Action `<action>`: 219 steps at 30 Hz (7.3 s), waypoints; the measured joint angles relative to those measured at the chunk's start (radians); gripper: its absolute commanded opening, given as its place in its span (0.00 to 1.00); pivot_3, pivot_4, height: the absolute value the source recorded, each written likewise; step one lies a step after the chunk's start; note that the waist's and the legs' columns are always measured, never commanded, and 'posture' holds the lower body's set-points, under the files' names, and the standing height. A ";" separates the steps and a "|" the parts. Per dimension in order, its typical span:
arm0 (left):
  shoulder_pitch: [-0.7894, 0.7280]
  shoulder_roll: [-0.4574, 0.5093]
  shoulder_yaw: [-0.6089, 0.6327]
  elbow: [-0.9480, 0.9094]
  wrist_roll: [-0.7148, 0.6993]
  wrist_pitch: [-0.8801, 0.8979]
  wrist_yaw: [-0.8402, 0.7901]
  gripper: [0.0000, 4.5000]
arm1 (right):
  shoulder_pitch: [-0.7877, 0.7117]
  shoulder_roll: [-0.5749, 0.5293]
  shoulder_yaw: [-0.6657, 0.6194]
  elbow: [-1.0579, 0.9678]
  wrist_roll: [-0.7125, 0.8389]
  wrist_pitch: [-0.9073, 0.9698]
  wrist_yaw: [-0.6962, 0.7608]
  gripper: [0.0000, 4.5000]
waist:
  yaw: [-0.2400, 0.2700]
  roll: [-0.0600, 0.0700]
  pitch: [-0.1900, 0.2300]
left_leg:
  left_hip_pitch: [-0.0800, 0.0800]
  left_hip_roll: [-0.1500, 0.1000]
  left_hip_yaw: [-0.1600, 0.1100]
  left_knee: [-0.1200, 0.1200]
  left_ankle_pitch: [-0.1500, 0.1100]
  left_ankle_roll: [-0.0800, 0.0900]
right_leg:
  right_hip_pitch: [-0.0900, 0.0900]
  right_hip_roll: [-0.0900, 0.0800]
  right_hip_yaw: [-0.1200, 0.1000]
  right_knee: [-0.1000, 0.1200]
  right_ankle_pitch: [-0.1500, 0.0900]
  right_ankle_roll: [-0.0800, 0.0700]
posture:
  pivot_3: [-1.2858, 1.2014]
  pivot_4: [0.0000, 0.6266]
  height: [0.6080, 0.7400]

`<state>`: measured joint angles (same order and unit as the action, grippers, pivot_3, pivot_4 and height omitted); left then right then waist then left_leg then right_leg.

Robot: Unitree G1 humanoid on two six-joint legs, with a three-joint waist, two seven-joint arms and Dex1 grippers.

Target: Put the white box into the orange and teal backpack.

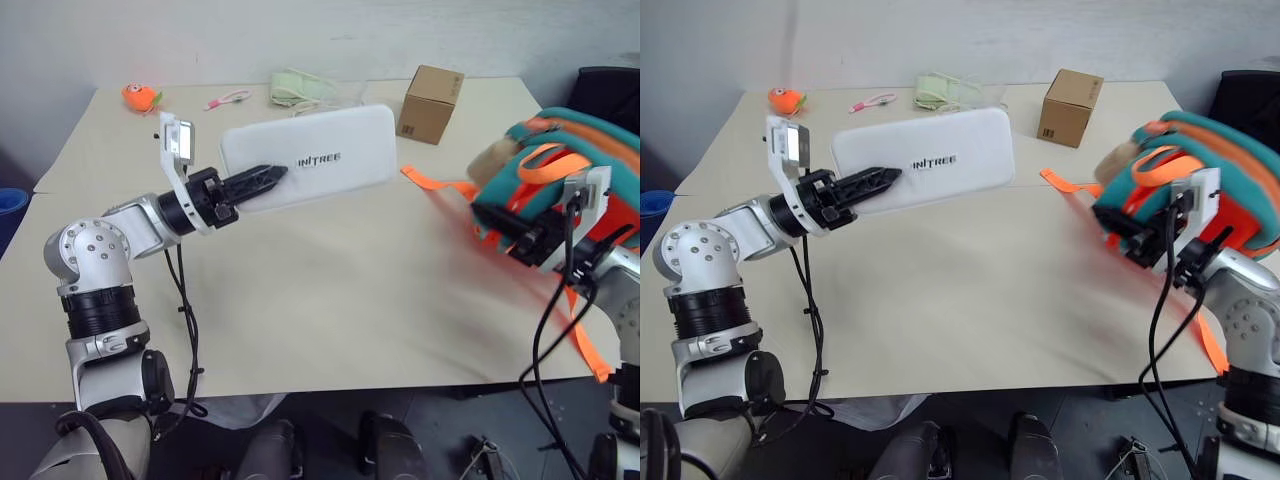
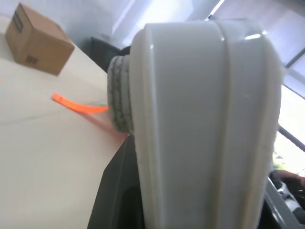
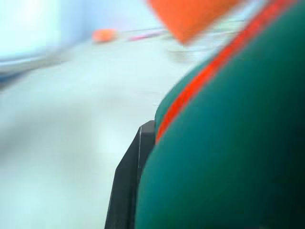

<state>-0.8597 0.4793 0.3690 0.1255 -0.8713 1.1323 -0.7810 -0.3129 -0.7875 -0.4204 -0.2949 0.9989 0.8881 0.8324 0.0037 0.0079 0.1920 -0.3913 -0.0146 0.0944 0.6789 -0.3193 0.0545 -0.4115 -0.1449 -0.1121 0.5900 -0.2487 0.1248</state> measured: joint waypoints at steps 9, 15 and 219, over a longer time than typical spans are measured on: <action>-0.012 0.002 -0.085 -0.031 -0.009 -0.110 -0.144 0.27 | 0.214 -0.190 -0.102 -0.266 0.338 0.145 0.137 0.00 | 0.017 -0.009 0.005 | 0.000 0.000 0.002 0.003 -0.004 0.002 | 0.001 -0.004 0.001 -0.001 0.002 0.000 | 0.52 0.24 1.00; 0.044 0.020 -0.156 -0.105 -0.012 -0.163 -0.240 0.27 | 0.275 -0.221 -0.131 -0.250 0.351 0.145 0.138 0.00 | 0.024 -0.009 0.005 | 0.000 0.000 0.001 0.003 -0.004 0.003 | 0.001 -0.004 0.003 -0.002 0.002 0.000 | 0.52 0.24 1.00; 0.127 0.364 -0.354 0.114 0.399 -0.548 -0.681 1.00 | 0.828 -0.437 -0.861 0.411 -0.115 0.005 0.539 1.00 | 0.029 -0.006 0.003 | -0.011 0.003 0.000 0.020 -0.011 0.014 | 0.001 -0.004 -0.007 -0.006 0.009 0.000 | 0.52 0.24 1.00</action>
<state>-0.7330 0.8430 0.0151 0.2394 -0.4719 0.5845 -1.4622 0.5151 -1.2250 -1.2815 0.1159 0.8839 0.8935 1.3714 0.0326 0.0020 0.1947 -0.4026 -0.0113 0.0949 0.6993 -0.3305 0.0689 -0.4110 -0.1492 -0.1187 0.5844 -0.2398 0.1250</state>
